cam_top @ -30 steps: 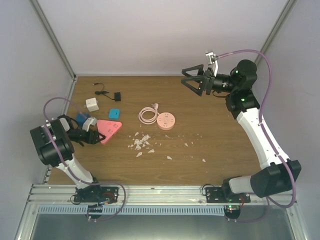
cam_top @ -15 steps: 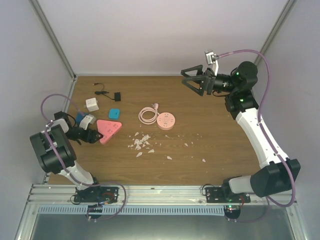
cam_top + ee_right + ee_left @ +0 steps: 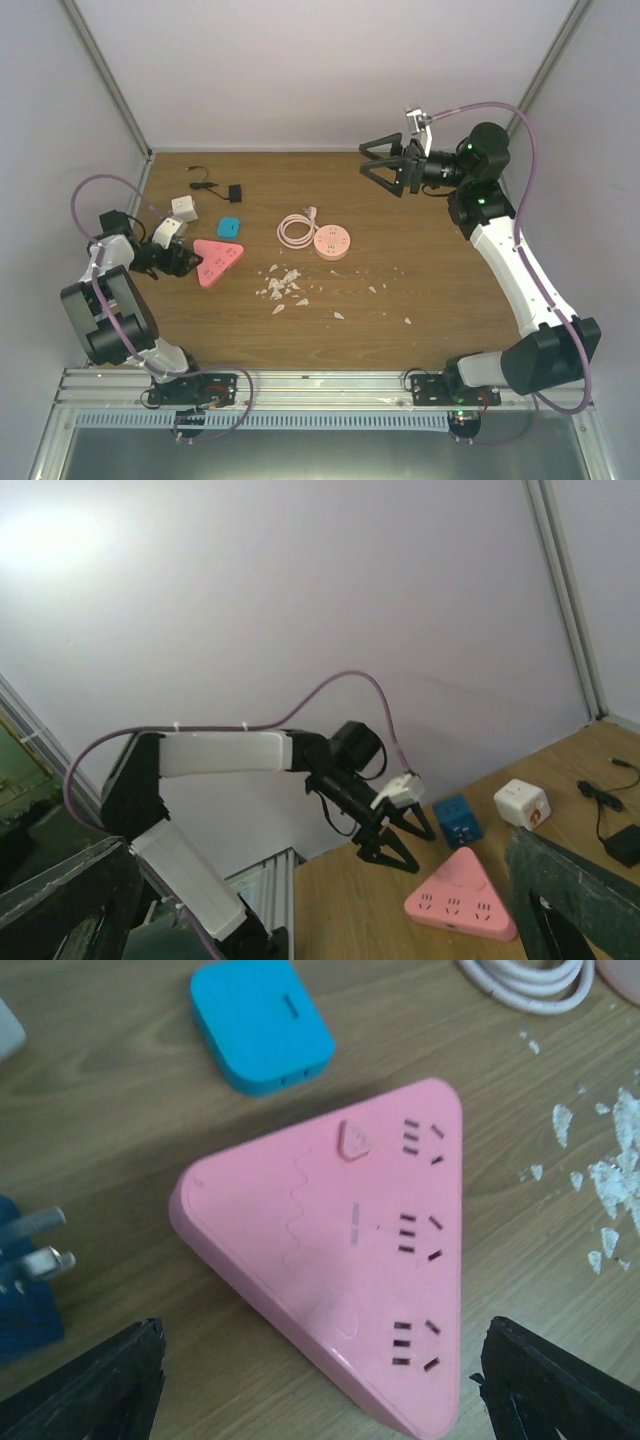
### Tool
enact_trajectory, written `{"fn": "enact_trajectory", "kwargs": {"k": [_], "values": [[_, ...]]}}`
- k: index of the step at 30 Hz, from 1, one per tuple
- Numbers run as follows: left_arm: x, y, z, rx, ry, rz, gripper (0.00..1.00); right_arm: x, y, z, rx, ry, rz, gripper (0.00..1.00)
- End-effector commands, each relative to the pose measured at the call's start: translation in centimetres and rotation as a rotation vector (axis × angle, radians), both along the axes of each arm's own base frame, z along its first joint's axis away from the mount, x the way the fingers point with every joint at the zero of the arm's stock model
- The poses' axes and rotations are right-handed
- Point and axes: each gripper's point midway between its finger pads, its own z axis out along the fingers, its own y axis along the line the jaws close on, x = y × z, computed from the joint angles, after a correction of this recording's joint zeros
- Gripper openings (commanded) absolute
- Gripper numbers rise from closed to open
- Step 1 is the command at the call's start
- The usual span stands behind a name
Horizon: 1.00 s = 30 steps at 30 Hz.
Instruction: Pull the plug off the socket
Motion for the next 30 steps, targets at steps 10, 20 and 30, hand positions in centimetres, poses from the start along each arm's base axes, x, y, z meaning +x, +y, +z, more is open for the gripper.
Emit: {"fn": "enact_trajectory", "kwargs": {"k": [10, 20, 30], "values": [[1.3, -3.4, 8.0, -0.053, -0.164, -0.048, 0.88, 4.9, -1.1, -8.9, -0.062, 0.157, -0.036, 1.00], [0.4, -5.2, 8.8, -0.084, -0.181, -0.078, 0.89, 5.9, -0.9, -10.1, -0.046, 0.209, -0.002, 1.00], [0.0, -5.9, 9.1, -0.109, -0.191, -0.094, 0.89, 8.0, -0.5, -12.2, -0.080, 0.233, -0.036, 1.00]]}}
